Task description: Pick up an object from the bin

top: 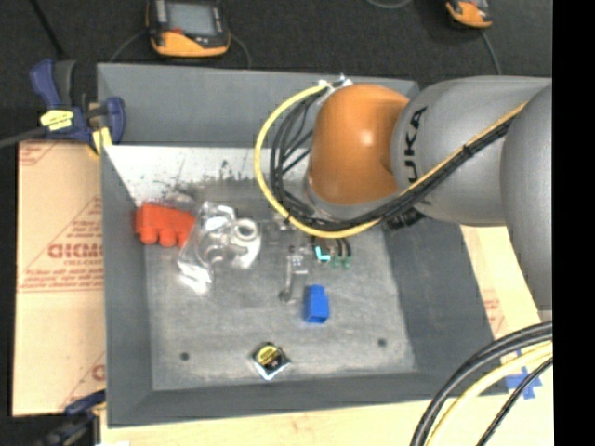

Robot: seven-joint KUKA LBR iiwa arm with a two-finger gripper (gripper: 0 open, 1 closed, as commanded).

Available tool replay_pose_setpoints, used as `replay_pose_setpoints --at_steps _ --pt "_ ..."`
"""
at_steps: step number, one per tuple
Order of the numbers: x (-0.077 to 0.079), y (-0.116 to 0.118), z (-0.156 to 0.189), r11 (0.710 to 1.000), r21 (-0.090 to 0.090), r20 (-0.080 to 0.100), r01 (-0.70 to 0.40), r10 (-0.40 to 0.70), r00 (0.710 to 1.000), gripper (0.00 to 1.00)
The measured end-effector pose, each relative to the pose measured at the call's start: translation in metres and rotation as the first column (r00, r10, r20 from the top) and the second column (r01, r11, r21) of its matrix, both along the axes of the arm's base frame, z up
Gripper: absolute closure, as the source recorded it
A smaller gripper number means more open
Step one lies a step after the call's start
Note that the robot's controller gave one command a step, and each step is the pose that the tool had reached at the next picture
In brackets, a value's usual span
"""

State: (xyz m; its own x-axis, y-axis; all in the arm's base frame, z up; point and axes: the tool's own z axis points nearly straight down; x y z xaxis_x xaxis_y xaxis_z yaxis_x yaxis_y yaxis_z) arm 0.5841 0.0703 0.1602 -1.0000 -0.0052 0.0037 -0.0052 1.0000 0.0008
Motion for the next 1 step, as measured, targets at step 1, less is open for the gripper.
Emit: replay_pose_setpoints --at_steps 1 --pt "0.0604 0.032 -0.0879 0.996 -0.002 0.016 -0.084 0.084 0.996 0.0"
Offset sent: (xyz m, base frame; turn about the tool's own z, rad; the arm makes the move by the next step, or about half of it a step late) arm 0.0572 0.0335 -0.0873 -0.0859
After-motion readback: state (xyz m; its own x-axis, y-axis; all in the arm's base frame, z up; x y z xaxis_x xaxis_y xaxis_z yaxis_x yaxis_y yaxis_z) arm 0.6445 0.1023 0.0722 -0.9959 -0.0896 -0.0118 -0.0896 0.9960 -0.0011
